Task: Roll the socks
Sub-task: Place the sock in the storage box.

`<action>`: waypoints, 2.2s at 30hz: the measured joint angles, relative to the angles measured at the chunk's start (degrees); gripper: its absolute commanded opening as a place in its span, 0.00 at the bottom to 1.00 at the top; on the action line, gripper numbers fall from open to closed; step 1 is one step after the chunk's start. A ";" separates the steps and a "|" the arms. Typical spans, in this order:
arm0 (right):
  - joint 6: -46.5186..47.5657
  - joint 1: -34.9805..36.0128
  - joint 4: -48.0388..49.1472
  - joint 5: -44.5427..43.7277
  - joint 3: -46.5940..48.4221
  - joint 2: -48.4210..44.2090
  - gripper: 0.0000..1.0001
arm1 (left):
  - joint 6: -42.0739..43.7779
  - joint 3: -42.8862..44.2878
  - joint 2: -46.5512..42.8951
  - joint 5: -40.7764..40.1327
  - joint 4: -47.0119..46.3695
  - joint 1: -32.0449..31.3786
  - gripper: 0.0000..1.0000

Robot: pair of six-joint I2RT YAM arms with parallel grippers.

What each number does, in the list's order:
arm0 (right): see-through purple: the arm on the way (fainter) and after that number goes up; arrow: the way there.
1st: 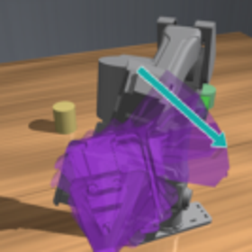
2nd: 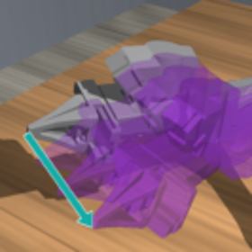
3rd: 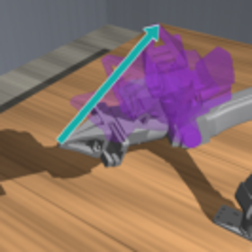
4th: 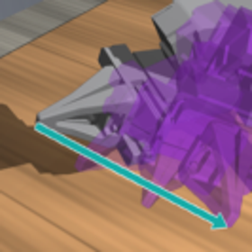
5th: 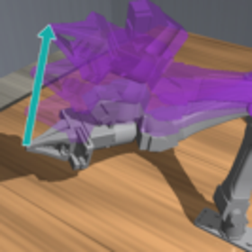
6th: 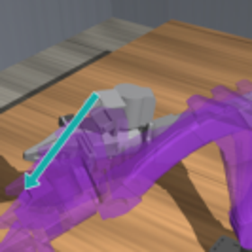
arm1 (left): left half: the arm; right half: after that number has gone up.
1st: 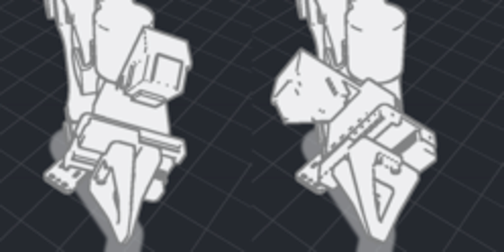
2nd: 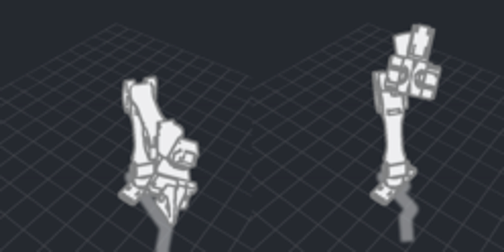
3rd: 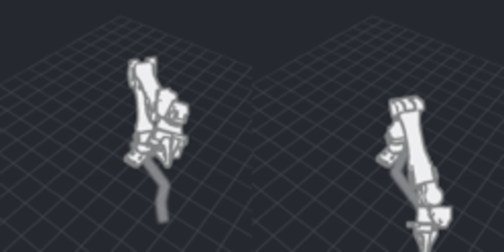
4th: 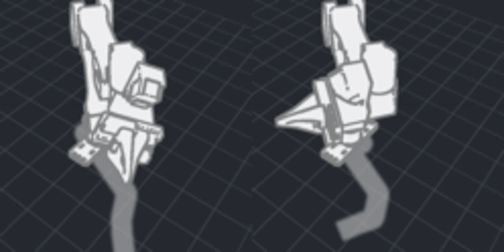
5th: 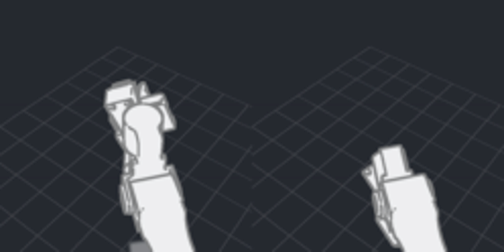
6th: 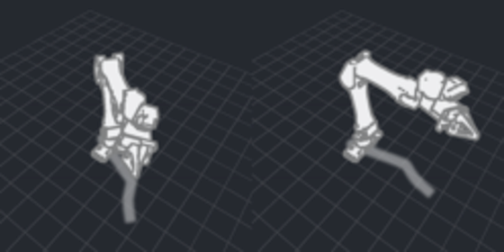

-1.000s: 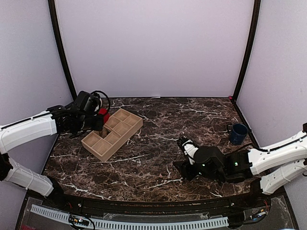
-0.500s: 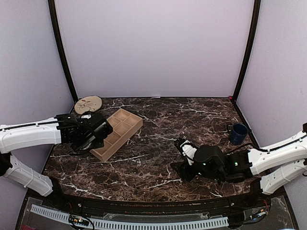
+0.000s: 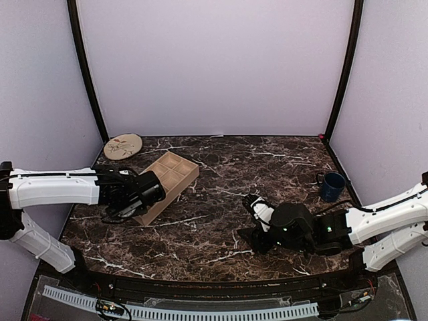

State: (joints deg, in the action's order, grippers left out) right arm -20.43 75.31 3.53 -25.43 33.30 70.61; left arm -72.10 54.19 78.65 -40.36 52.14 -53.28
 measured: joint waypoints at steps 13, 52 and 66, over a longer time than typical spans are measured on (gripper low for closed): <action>0.02 0.00 -0.11 0.13 0.00 -0.07 0.57 | -1.62 3.93 7.93 -3.41 2.80 -0.37 0.00; 0.94 -1.92 -1.03 1.51 -1.86 -4.26 0.57 | -8.31 11.78 21.94 -6.69 12.00 -2.03 0.00; 1.33 -2.08 -2.69 1.60 -1.86 -5.35 0.57 | -4.68 11.06 23.12 -2.95 3.80 -2.01 0.00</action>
State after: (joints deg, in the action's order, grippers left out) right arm -19.09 73.23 0.84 -23.83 31.44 65.25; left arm -76.77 65.25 101.78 -43.31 55.94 -55.29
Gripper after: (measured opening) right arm 0.575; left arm 0.099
